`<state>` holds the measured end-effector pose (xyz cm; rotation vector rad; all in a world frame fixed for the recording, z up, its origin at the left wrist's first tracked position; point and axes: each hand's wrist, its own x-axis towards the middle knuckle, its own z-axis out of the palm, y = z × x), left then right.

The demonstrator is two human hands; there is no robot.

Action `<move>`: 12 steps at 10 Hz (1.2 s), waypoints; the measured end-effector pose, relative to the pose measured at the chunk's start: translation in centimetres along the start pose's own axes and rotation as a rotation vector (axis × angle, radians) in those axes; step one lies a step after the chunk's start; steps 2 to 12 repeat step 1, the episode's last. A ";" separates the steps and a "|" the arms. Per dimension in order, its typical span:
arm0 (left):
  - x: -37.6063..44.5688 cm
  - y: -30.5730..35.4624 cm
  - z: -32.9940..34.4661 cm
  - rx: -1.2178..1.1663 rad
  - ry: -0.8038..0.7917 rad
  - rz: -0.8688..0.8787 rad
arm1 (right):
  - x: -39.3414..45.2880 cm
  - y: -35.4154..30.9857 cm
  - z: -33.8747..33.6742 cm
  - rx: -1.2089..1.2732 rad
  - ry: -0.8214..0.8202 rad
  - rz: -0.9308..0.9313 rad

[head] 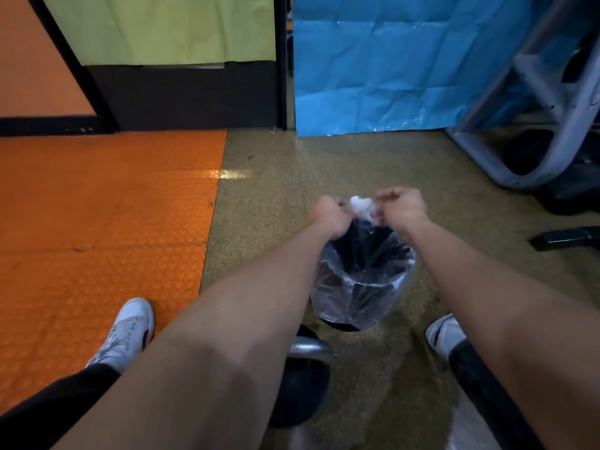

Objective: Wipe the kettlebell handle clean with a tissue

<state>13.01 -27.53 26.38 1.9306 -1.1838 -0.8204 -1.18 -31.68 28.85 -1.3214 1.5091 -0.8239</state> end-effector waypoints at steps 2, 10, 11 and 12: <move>-1.1 -1.9 0.6 0.204 -0.125 -0.047 | -0.5 2.4 -1.1 -0.208 -0.082 0.139; -1.1 -1.9 0.6 0.204 -0.125 -0.047 | -0.5 2.4 -1.1 -0.208 -0.082 0.139; -1.1 -1.9 0.6 0.204 -0.125 -0.047 | -0.5 2.4 -1.1 -0.208 -0.082 0.139; -1.1 -1.9 0.6 0.204 -0.125 -0.047 | -0.5 2.4 -1.1 -0.208 -0.082 0.139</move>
